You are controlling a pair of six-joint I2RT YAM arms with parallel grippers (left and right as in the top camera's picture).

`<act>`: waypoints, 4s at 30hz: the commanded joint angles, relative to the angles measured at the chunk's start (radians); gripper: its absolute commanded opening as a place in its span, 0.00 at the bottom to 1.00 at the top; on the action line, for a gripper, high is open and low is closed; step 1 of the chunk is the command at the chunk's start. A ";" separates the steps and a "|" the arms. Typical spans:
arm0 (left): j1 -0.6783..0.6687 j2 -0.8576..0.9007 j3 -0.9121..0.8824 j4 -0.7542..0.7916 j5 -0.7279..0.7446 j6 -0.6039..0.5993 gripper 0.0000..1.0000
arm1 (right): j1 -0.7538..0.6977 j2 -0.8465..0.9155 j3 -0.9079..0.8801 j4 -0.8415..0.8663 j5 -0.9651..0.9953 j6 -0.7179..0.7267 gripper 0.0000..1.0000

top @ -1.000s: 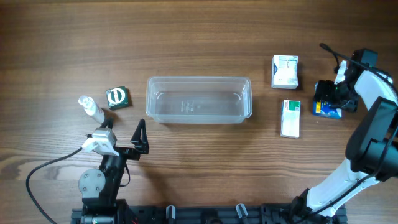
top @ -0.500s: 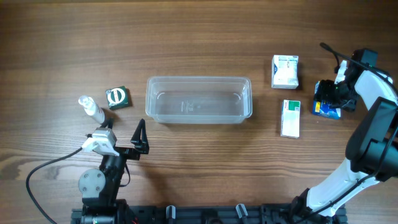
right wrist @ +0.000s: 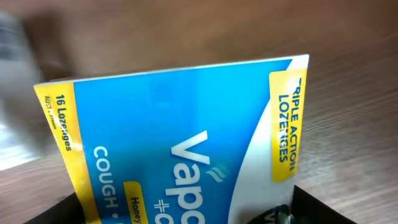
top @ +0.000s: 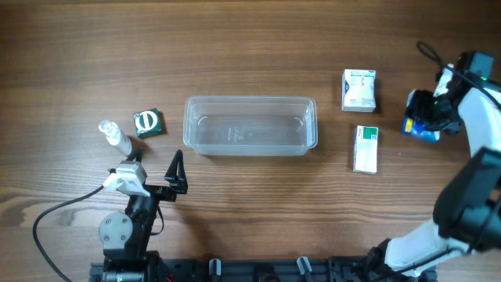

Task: Pack container
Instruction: 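Carry the lozenge box left over the clear container with right gripper, then lower the lozenge box upright into the container's right end and release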

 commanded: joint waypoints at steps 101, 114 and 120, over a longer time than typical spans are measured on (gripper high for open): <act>-0.006 -0.007 -0.004 -0.005 -0.003 0.016 1.00 | 0.840 -0.053 0.024 -0.016 -0.040 0.509 0.59; -0.006 -0.007 -0.004 -0.005 -0.003 0.016 1.00 | 0.841 -0.054 0.024 -0.007 -0.082 0.489 0.73; -0.006 -0.007 -0.004 -0.005 -0.003 0.016 1.00 | 0.840 -0.054 0.024 -0.007 -0.081 0.489 0.73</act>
